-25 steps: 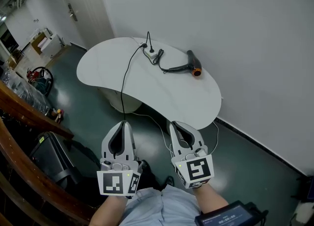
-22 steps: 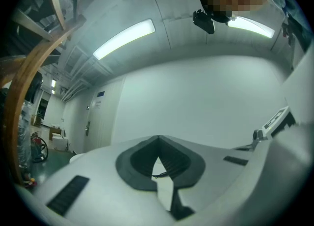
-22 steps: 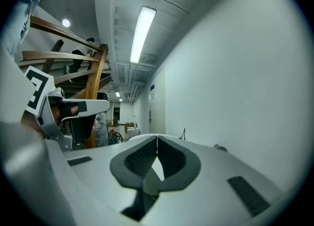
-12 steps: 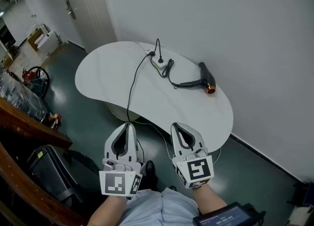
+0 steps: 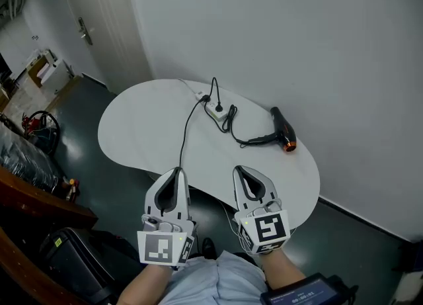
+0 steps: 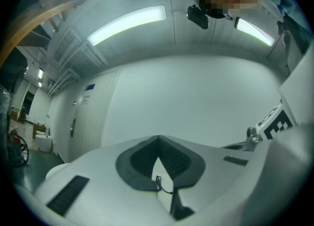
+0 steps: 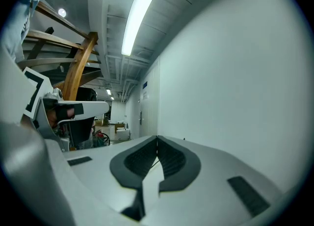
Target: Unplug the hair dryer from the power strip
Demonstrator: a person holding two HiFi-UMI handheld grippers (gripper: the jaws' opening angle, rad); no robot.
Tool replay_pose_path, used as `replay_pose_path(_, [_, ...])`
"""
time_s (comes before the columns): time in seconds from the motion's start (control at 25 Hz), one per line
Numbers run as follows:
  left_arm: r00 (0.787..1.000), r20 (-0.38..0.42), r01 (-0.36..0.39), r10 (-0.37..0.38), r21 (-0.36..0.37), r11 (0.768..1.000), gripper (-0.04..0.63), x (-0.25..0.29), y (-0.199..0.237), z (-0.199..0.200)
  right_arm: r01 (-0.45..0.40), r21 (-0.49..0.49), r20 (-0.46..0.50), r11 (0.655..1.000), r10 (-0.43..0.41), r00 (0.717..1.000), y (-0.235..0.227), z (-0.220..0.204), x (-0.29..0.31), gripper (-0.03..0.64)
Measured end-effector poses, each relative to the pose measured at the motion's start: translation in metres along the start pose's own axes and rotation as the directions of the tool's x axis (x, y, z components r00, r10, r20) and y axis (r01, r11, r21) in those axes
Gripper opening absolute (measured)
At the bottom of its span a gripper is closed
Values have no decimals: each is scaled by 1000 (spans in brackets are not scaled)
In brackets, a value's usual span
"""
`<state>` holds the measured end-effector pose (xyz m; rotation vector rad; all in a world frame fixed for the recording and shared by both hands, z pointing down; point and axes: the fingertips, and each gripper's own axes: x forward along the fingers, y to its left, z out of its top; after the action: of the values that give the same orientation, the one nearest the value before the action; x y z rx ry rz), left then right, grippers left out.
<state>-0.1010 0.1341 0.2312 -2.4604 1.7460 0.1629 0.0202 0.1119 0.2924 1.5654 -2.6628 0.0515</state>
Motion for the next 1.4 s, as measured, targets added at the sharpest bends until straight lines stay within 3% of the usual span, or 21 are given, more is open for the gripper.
replay_pose_path(0.36, [999,-43,28,-29,-14,1000,-2,28,17,-19,27,10,-23,1000,-27,999,-10,-5,32,2])
replay_pose_path(0.76, [996,-76,43,-43,-10,999,-2,87,28,-44,44,33,-28,998,-43,999,-52,-12,87,2])
replay_pose_path(1.4, [996,-87,-3,5,21,1000,-2,188,53,-56,-1,68,-37,998,3,999,-108,-16,181,2])
